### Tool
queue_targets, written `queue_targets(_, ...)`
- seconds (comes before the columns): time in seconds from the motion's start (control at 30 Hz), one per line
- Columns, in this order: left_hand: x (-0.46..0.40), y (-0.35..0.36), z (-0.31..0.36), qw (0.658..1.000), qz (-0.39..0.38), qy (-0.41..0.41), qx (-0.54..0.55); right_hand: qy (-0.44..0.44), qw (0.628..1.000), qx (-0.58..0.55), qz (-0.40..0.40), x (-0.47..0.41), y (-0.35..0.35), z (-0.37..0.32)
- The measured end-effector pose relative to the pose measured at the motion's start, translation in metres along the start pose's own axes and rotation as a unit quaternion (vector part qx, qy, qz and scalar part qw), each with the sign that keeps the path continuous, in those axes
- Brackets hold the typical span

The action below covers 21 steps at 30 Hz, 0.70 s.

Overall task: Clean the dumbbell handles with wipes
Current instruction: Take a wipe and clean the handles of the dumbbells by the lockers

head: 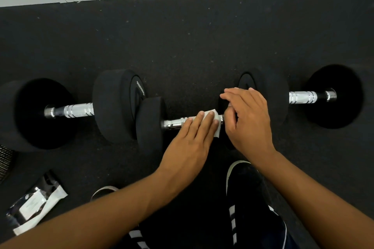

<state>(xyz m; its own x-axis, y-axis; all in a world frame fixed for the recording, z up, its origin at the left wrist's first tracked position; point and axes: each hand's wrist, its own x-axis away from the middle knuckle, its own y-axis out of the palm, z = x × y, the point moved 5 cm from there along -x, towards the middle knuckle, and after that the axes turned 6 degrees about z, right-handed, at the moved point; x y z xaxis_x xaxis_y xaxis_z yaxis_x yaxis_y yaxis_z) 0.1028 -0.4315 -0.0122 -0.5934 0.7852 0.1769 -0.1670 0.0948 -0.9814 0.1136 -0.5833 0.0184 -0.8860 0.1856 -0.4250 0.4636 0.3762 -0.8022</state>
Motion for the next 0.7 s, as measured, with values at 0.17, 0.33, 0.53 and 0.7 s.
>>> queue_targets(0.17, -0.005, -0.007, -0.001, 0.999, -0.035, -0.021, -0.012, -0.003, 1.0, 0.001, -0.005, 0.0, 0.0, 0.0)
queue_targets(0.33, -0.028, -0.024, -0.023, 0.998, -0.039, -0.041, 0.02, -0.009, 1.0, -0.004, -0.004, 0.0, 0.0, 0.0)
queue_targets(0.53, -0.022, -0.028, -0.038, 0.996, -0.066, -0.044, -0.051, -0.015, 1.0, -0.007, -0.008, 0.001, -0.001, 0.0)
queue_targets(0.7, -0.018, -0.045, -0.05, 0.983, -0.111, -0.051, -0.137, -0.013, 1.0, -0.01, -0.012, 0.0, -0.002, 0.001)
